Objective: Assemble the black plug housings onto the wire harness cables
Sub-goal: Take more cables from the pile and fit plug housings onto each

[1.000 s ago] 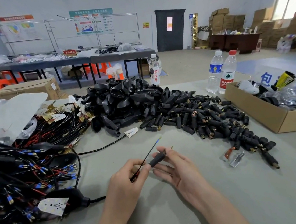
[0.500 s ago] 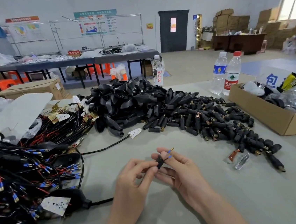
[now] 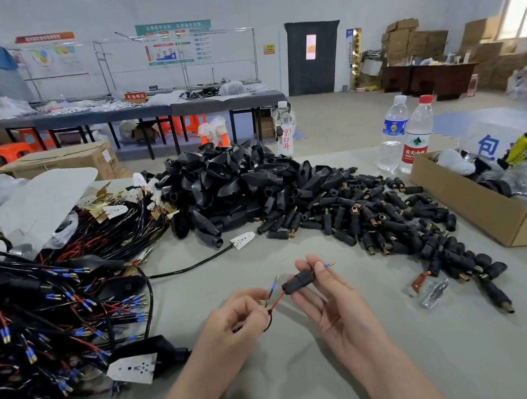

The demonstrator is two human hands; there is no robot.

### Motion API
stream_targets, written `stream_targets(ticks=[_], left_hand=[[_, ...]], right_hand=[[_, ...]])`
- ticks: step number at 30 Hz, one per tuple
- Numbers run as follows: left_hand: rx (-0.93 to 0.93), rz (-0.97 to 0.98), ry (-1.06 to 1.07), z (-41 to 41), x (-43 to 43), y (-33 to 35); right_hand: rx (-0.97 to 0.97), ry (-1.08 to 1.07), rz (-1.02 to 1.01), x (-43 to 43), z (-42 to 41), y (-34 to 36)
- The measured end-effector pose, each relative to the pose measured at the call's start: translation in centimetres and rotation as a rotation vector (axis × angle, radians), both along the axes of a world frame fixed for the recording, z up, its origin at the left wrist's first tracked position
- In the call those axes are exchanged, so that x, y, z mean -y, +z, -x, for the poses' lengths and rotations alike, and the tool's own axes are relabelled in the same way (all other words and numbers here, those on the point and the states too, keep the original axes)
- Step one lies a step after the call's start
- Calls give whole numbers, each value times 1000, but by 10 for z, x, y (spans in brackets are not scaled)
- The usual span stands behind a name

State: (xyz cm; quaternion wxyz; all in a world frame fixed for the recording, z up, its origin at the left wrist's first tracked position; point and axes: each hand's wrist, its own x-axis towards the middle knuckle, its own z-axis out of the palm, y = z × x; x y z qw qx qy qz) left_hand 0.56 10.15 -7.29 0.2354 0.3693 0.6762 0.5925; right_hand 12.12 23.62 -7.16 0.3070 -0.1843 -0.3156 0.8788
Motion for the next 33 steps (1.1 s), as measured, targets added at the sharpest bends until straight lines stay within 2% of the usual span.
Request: stream_targets(ticks=[5, 7, 20, 33], left_hand=[[-188, 62, -90, -2, 3, -5], [-211, 66, -96, -2, 3, -6], [-55, 20, -32, -3, -1, 0], [-107, 7, -48, -2, 2, -2]], right_hand=[[8, -4, 26, 0, 1, -2], [4, -7, 37, 0, 1, -2], [-21, 0, 31, -2, 0, -3], [-40, 29, 28, 2, 1, 2]])
